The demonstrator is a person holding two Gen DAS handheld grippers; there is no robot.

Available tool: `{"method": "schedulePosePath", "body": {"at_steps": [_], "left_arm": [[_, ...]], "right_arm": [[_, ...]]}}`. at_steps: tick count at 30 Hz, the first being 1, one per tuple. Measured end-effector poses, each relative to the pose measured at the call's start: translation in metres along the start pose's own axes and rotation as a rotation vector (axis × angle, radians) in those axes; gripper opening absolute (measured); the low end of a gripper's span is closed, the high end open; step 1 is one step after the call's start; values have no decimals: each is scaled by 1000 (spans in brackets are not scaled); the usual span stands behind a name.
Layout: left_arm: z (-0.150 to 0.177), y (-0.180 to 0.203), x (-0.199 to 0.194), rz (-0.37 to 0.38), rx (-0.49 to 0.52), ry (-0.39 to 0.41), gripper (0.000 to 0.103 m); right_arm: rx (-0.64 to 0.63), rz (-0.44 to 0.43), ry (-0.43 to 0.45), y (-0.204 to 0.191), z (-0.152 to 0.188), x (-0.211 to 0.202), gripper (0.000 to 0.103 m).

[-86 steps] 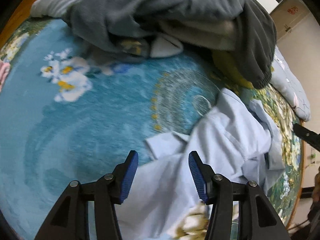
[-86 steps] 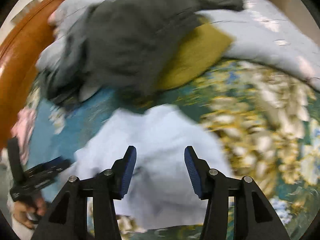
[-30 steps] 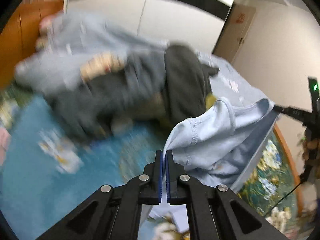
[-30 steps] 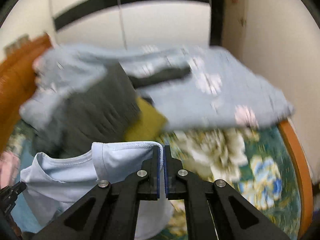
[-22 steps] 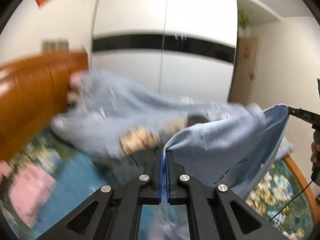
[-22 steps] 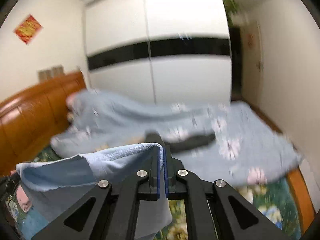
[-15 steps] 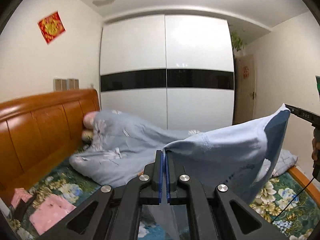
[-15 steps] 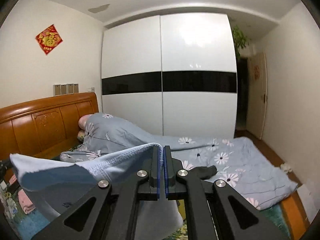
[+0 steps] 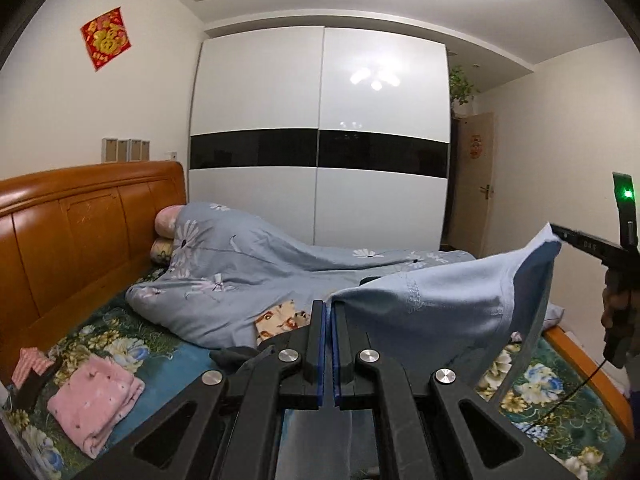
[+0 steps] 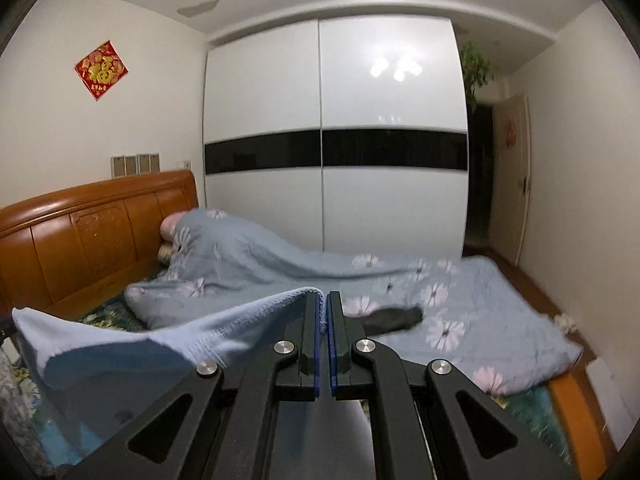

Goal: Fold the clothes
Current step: 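Lift the shirt with both tools and shake it out in the air, then lay the shirt flat on the sheet and open both tools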

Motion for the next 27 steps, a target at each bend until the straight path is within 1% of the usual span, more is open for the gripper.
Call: {"method": "schedulePosePath", "body": {"at_steps": [2, 4, 5, 8, 11, 14, 16, 18, 20, 22, 24, 27], "left_arm": [[4, -2, 22, 2, -6, -45, 3], [14, -4, 45, -5, -11, -95, 3], [26, -6, 59, -21, -17, -134, 3], [85, -16, 109, -57, -53, -289, 3], [158, -29, 155, -72, -146, -457, 3], [230, -45, 186, -129, -226, -607, 3], [272, -60, 198, -178, -276, -692, 3], [302, -66, 200, -210, -344, -748, 3], [316, -70, 205, -222, -379, -762, 3], [322, -76, 213, -225, -398, -766, 3], [322, -83, 222, -226, -416, -766, 3], [330, -91, 240, -247, -450, -808, 3]], "right_arm": [[-14, -8, -25, 3, 0, 18, 3], [-13, -31, -116, 6, 20, 53, 3], [-7, -40, -181, 7, 39, 73, 3], [18, -30, -399, 10, 130, 132, 3], [74, -14, -586, 17, 216, 170, 3], [238, -45, -754, 18, 301, 195, 3], [330, -53, -829, 18, 344, 205, 3], [364, -41, -863, 19, 364, 215, 3], [384, -39, -879, 20, 374, 228, 3], [379, -41, -889, 18, 377, 243, 3], [371, -43, -901, 16, 379, 259, 3], [396, -49, -938, 10, 392, 281, 3]]}}
Point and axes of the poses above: each gripper's, at about its wrist camera, not at the fingertips, and x roughly the way its jaws point, y to its right, z to its underside, the point moved 7 cm from there along x, roughly the way its jaws point, and after that the axes turned 10 degrees about y, right-handed, at the moved point
